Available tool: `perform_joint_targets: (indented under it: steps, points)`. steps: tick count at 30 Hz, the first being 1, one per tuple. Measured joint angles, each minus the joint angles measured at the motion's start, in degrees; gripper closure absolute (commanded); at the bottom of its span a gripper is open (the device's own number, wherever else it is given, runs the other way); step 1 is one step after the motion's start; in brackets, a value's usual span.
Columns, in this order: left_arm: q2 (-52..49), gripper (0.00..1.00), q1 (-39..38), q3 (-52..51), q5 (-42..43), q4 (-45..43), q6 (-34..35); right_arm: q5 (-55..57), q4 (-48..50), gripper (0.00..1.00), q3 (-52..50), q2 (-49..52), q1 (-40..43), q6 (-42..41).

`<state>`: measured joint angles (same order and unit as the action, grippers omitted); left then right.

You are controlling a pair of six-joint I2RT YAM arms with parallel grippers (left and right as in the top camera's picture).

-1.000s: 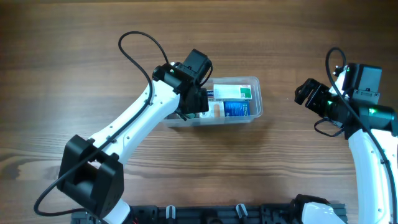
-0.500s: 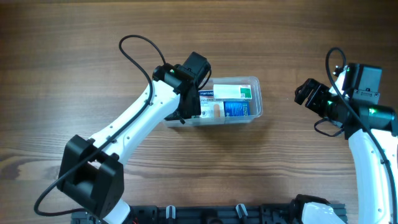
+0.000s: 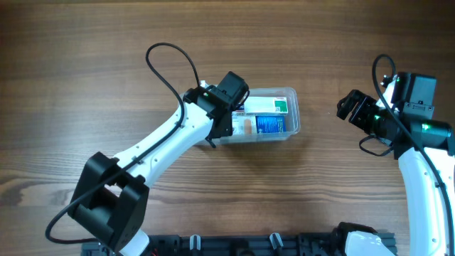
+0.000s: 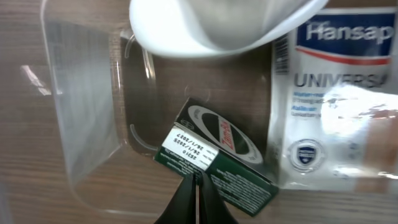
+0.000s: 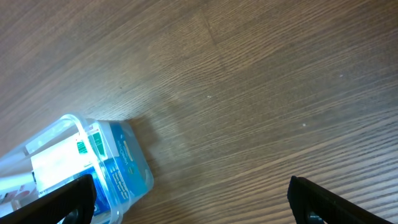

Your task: Pack container

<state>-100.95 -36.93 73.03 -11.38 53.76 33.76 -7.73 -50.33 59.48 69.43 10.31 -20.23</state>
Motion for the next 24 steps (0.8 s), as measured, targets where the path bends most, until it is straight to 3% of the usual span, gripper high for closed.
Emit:
perform_joint_targets:
  steps: [15,24]
  points:
    - [0.0,0.96,0.0,-3.3,-1.3,-13.2,-1.6,0.0,0.0,0.00,0.0,0.0,0.0,0.0]
    - [0.0,0.96,-0.1,-3.8,-2.5,-13.5,-2.6,0.0,0.0,0.00,0.0,0.0,0.0,0.0]
